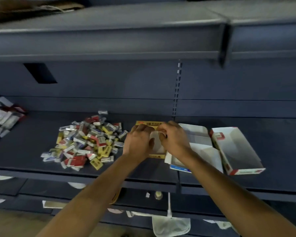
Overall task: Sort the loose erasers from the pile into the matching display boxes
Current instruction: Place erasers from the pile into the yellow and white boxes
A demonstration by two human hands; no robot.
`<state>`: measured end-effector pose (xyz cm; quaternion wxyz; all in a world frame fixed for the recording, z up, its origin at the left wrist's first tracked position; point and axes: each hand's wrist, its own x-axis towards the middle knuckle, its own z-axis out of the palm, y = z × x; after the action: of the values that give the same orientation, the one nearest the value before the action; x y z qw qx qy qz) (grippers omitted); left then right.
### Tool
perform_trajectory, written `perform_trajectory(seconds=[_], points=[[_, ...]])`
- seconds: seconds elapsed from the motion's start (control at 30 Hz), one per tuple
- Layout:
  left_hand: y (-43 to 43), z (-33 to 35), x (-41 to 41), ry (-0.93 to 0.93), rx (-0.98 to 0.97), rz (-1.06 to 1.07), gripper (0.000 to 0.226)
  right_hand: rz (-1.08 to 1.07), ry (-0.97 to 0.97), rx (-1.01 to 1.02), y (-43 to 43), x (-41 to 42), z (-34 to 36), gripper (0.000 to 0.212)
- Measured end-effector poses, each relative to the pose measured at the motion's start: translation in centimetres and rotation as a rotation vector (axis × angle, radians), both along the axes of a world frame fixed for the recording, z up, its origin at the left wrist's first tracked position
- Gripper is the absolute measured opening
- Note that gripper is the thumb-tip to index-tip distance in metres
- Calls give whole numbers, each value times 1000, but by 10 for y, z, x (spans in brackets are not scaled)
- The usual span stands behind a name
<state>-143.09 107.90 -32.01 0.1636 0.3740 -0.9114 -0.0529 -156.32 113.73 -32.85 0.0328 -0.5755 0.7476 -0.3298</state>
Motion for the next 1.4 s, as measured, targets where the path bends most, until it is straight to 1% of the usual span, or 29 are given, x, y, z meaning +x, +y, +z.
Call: perform_trajectory(seconds=[0.17,0.4,0.53,0.73,0.83,1.0,1.13,1.27,1.4], points=[[-45,9,66,86,0,33,26,74,-10,16,-40,59,3,19],[-106,13,153,85,-30,149,35,126,-22,32,-93,131,4,16],[-130,8,201,89,-19,238,30,168,-38,-1,-122,163,2,14],[-161,-8,247,63,46,287,30,181,-69,-53,-149,189,1,11],[-174,-13,255,54,83,272,26,148,-63,-44,-159,189,0,11],[-195,-14,244,88,129,246,24,88,-48,24,-175,179,-1,12],[-205,-14,234,107,192,167,25,79,-76,84,-179,175,1,16],[-206,-13,226,152,210,44,29,156,-119,93,-175,181,2,27],[-209,-10,221,109,282,-18,34,231,-165,213,-173,186,3,42]])
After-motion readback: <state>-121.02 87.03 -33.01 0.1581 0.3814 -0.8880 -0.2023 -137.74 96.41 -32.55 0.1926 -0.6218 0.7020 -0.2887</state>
